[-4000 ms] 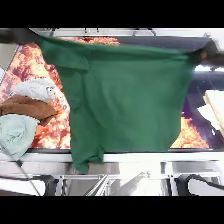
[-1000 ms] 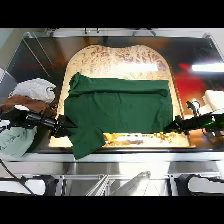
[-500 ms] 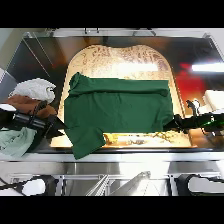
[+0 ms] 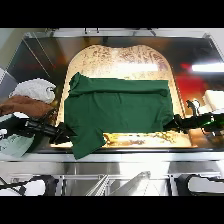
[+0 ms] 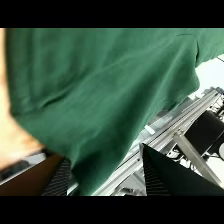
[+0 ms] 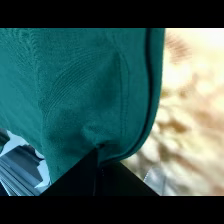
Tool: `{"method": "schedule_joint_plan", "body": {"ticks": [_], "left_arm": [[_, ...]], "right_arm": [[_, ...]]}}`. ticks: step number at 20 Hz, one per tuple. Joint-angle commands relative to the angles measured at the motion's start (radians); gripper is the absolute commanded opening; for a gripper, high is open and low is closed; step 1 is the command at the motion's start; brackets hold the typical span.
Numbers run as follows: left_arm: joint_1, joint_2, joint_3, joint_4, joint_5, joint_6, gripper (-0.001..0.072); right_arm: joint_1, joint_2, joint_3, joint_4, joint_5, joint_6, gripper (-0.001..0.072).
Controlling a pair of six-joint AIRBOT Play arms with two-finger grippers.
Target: Fold the shirts.
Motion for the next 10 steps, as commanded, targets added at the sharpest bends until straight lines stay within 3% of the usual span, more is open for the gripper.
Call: {"method": "schedule_joint_plan", "body": {"ticks": [1, 2, 3, 6, 10], "left_arm": [[-0.089, -0.036, -0.006, -0.147, 0.107, 0.080, 0.0394], [-0.100, -0.038, -0.003, -0.146, 0.087, 0.098, 0.0064], [-0.101, -0.036, 0.004, -0.131, 0.059, 0.105, 0.0021], [-0.042, -0.028, 0.022, -0.111, -0.063, 0.102, 0.0019], [0.114, 0.087, 0.022, -0.024, -0.085, 0.051, 0.0020]], "right_arm": [[0.000, 0.002, 0.000, 0.003, 0.026, 0.000, 0.0022], [-0.001, 0.002, 0.000, 0.003, 0.039, 0.000, 0.0022], [-0.005, 0.002, 0.002, 0.002, 0.055, 0.000, 0.0022], [-0.055, 0.004, 0.046, -0.032, 0.119, 0.040, 0.0022], [-0.220, 0.087, 0.114, -0.102, 0.161, 0.111, 0.0022]]}}
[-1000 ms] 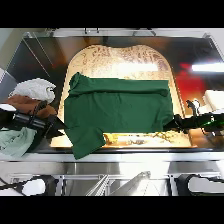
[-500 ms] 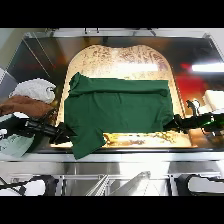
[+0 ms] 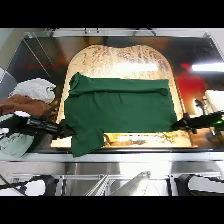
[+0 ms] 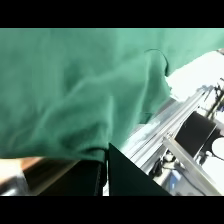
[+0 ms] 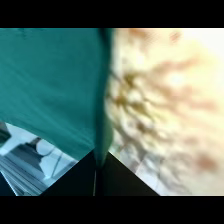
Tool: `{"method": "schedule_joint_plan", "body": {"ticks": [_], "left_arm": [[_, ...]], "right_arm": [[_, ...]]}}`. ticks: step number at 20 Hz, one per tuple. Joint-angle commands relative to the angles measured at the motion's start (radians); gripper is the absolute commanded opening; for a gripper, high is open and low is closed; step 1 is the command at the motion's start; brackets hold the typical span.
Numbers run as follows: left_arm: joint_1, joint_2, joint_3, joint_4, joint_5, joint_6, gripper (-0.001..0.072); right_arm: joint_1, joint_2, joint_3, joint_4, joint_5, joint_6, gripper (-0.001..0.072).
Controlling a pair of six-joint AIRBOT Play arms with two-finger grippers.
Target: Fold the shirts.
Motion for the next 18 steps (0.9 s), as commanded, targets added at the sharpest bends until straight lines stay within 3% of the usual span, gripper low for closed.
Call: {"method": "schedule_joint_plan", "body": {"ticks": [1, 5, 9, 13, 18], "left_arm": [[0.122, 0.093, 0.003, 0.047, -0.058, -0.022, 0.0021], [0.183, 0.161, 0.003, 0.040, -0.083, -0.021, 0.0021], [0.183, 0.164, 0.041, -0.146, -0.154, 0.022, 0.0021], [0.180, 0.092, 0.282, -0.284, -0.162, 0.011, 0.0021], [0.053, -0.173, 0.702, -0.288, -0.112, -0.045, 0.0021]], "right_arm": [[-0.131, 0.075, 0.039, -0.024, 0.047, 0.047, 0.0021], [-0.147, 0.099, 0.039, -0.002, 0.068, 0.046, 0.0021], [-0.089, 0.099, 0.044, 0.232, 0.064, -0.023, 0.0021], [0.015, 0.090, 0.143, 0.346, -0.094, -0.025, 0.0021], [0.154, -0.050, 0.359, 0.404, -0.290, -0.009, 0.0021]]}}
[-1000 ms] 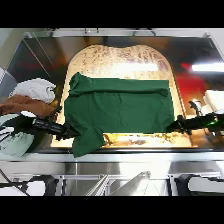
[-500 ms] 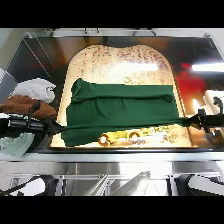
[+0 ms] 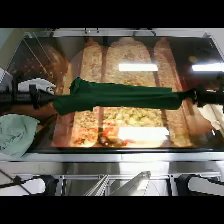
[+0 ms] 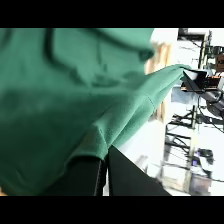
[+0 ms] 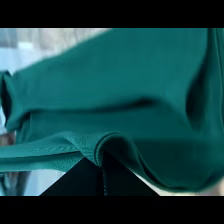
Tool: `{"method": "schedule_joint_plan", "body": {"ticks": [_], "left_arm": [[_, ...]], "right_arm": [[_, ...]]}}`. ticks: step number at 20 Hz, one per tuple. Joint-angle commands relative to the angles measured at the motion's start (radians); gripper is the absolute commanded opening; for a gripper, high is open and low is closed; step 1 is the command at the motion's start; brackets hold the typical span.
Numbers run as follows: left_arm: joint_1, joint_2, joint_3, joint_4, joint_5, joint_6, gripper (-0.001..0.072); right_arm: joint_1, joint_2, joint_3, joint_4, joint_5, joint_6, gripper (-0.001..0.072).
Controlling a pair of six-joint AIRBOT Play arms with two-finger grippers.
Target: Fold the shirts.
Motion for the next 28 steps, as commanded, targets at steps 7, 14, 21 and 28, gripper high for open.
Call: {"method": "schedule_joint_plan", "body": {"ticks": [7, 14, 21, 28], "left_arm": [[-0.184, -0.655, 0.814, 0.120, -0.003, -0.171, 0.0017], [-0.184, -0.776, 0.949, 0.029, 0.126, -0.147, 0.0066], [-0.098, -0.756, 0.949, -0.322, 0.019, -0.147, 0.0296], [-0.119, -0.726, 0.878, -0.319, -0.105, -0.146, 0.0293]], "right_arm": [[0.177, -0.336, 0.187, 0.032, -0.325, 0.008, 0.0021], [0.174, -0.367, 0.188, -0.108, -0.304, 0.003, 0.0024], [0.055, -0.321, 0.321, -0.318, -0.116, 0.076, 0.0660], [0.085, -0.457, 0.322, -0.170, -0.010, 0.064, 0.0659]]}}
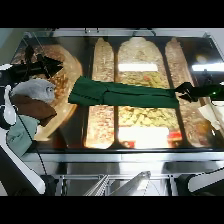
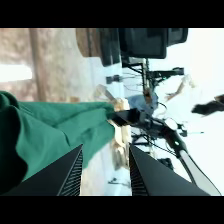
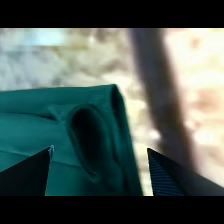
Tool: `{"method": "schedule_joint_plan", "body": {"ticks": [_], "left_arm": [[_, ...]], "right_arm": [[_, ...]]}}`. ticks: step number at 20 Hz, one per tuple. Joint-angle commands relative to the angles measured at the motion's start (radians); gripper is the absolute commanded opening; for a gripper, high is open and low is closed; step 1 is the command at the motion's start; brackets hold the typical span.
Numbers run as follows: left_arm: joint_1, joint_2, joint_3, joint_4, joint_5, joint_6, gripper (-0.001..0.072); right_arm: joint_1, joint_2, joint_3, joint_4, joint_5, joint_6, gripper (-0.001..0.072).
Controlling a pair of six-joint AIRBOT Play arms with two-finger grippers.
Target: Fold the shirts.
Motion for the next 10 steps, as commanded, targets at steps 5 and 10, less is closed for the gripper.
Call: {"method": "schedule_joint_plan", "body": {"ticks": [5, 10], "left_arm": [[-0.115, 0.019, -0.080, -0.014, -0.072, 0.045, 0.0000], [-0.324, 0.019, -0.079, 0.242, 0.077, 0.026, -0.0001]], "right_arm": [[0.094, -0.078, 0.006, 0.150, 0.163, -0.040, 0.0261], [0.084, -0.037, 0.056, 0.151, 0.248, -0.058, 0.0022]]}}
